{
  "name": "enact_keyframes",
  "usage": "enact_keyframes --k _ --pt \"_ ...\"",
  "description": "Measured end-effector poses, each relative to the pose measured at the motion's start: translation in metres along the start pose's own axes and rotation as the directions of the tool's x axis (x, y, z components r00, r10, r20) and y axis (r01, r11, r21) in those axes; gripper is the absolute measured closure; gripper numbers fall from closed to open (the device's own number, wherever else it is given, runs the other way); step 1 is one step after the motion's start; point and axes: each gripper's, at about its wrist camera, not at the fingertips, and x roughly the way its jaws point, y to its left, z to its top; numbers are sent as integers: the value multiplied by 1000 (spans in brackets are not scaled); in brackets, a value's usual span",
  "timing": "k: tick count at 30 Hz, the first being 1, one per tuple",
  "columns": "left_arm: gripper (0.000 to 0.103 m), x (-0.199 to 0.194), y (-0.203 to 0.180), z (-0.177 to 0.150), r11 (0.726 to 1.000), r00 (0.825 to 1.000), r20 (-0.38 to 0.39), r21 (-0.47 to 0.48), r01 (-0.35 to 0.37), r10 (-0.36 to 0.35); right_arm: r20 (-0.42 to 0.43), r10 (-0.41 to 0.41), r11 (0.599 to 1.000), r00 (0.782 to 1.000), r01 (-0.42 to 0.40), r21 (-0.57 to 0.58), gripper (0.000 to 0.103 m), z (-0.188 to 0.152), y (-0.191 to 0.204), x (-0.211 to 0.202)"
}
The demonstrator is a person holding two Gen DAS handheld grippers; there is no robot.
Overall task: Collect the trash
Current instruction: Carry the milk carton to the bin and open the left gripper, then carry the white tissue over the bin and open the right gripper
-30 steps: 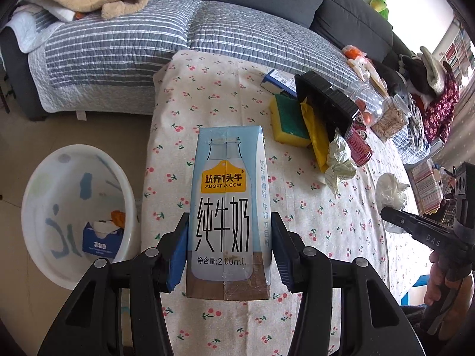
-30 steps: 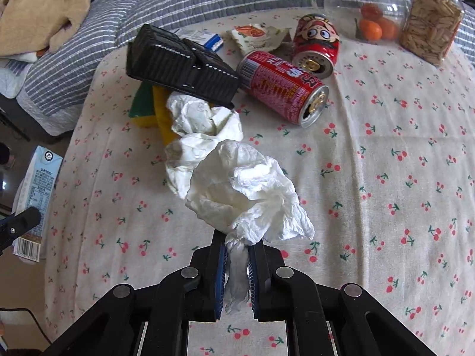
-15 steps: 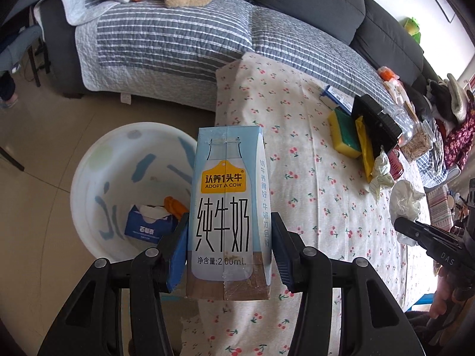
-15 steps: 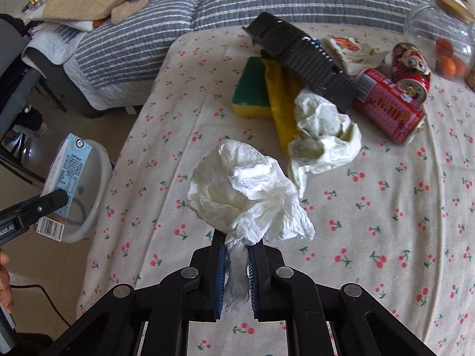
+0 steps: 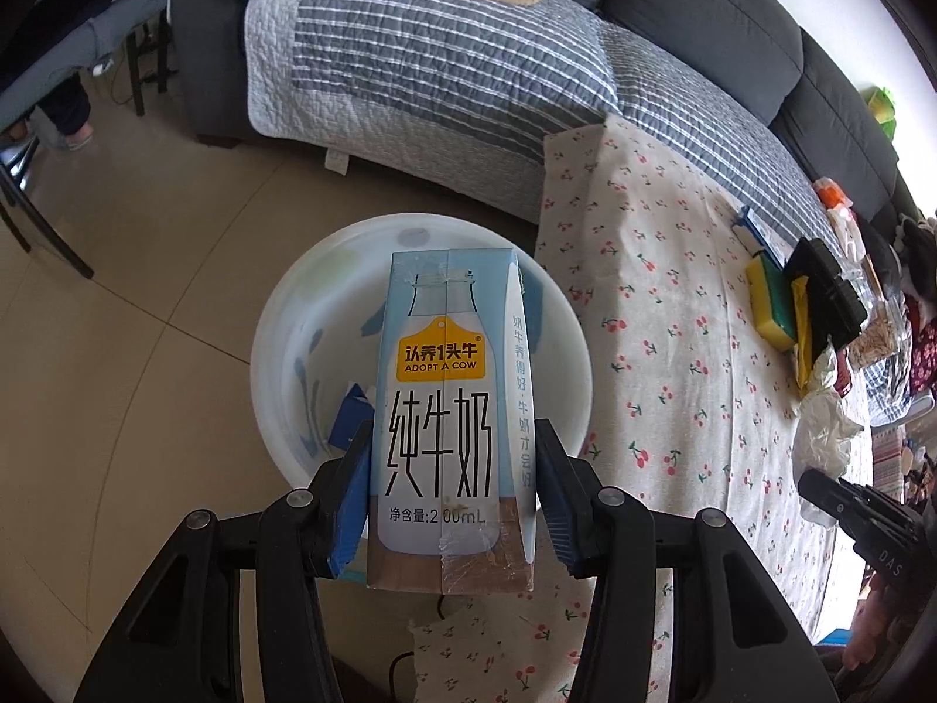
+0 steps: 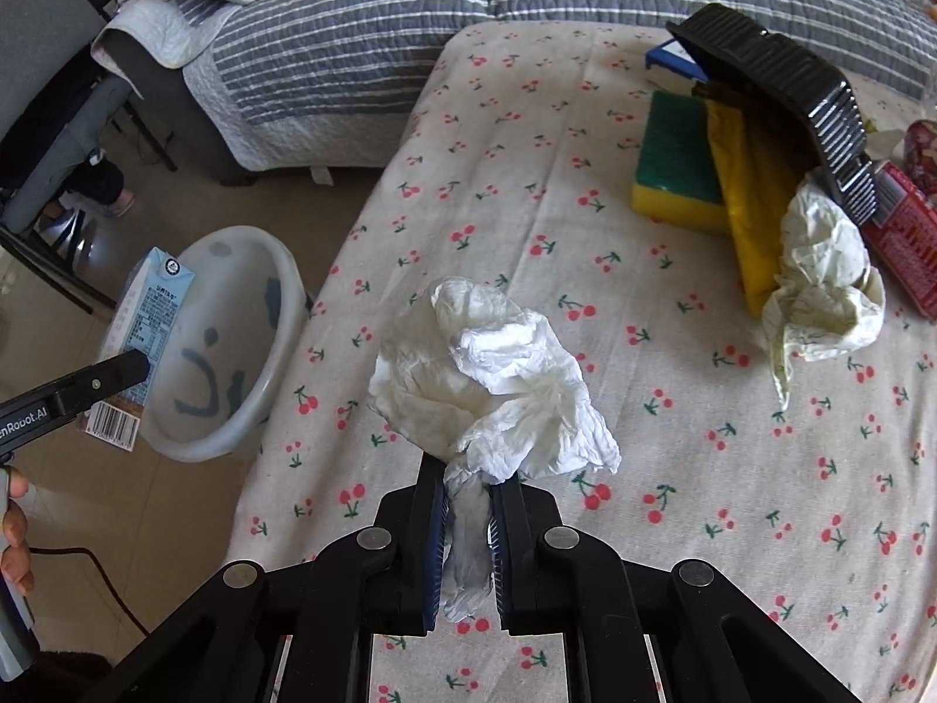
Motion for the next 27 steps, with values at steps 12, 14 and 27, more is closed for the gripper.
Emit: enact_keyframes --k 12,14,27 --pt "17 15 10 12 998 998 13 -27 -61 61 -18 44 999 999 -45 -27 93 4 20 19" --pt "16 11 12 10 997 997 5 -19 -76 76 -16 49 998 999 -49 -31 93 5 24 21" --pt "11 -9 48 -7 979 980 5 40 -201 201 -65 130 983 989 -137 -120 92 28 89 62"
